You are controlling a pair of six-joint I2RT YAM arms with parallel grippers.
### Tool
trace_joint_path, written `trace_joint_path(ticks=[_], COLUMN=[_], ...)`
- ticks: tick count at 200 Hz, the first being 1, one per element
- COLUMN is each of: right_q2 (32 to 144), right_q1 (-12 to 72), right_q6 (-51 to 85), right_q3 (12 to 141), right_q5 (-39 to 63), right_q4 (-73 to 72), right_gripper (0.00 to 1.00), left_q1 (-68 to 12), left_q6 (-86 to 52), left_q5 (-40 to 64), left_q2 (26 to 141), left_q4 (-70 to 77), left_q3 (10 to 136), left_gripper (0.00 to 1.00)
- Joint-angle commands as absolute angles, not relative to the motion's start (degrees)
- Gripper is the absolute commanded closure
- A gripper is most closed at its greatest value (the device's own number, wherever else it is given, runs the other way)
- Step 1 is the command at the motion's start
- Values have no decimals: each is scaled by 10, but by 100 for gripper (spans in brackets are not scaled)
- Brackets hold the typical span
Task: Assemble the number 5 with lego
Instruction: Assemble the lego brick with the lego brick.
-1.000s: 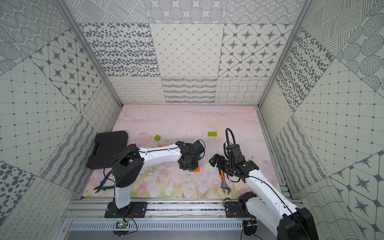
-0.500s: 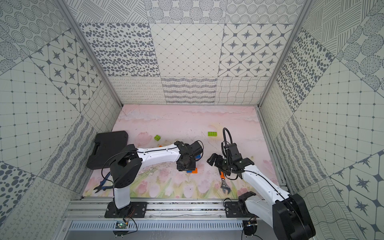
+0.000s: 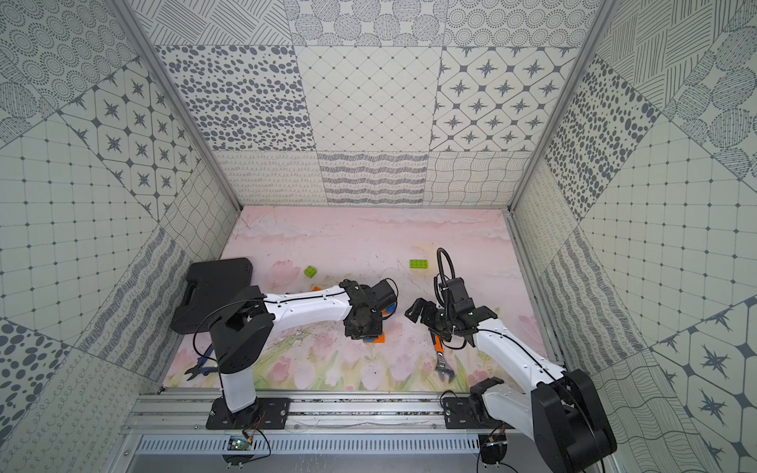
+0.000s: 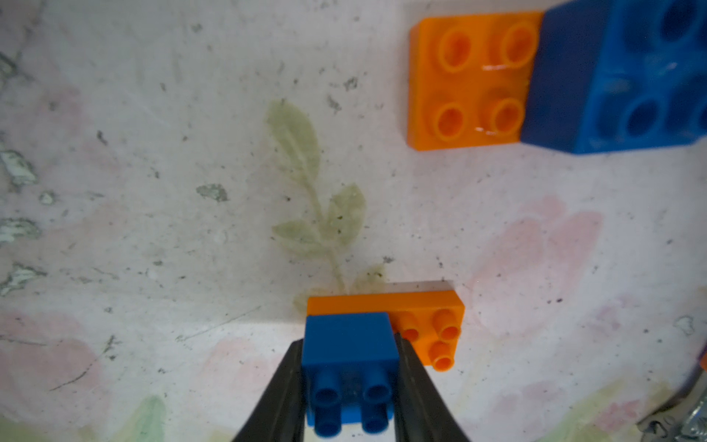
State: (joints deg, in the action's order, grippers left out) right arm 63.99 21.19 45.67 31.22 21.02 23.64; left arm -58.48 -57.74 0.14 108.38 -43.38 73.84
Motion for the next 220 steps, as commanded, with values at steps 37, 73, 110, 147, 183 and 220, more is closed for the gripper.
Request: trace_joint_path(ticks=[37, 73, 110, 147, 183, 220], right_q2=[641, 634, 632, 634, 629, 629], right_q1=[214, 214, 215, 216, 217, 217], right_q6=[453, 448, 450, 456, 453, 461], right_q3=[326, 343, 344, 340, 343, 335], right_q5=[211, 194, 196, 199, 199, 199], right_q4=[224, 241, 237, 234, 241, 234], right_gripper=[1, 1, 1, 1, 1, 1], left_q1=[-584, -585, -584, -584, -585, -584], left_q6=[-596, -580, -569, -571, -574, -573], left_q5=[-7, -5, -10, -14, -8, 2], left_q2=[1089, 1054, 1030, 1034, 1061, 1073], left_q4=[-432, -427, -432, -439, -453, -434], left_q3=[691, 704, 713, 707, 713, 702], left_gripper=[70, 56, 49, 54, 56, 76])
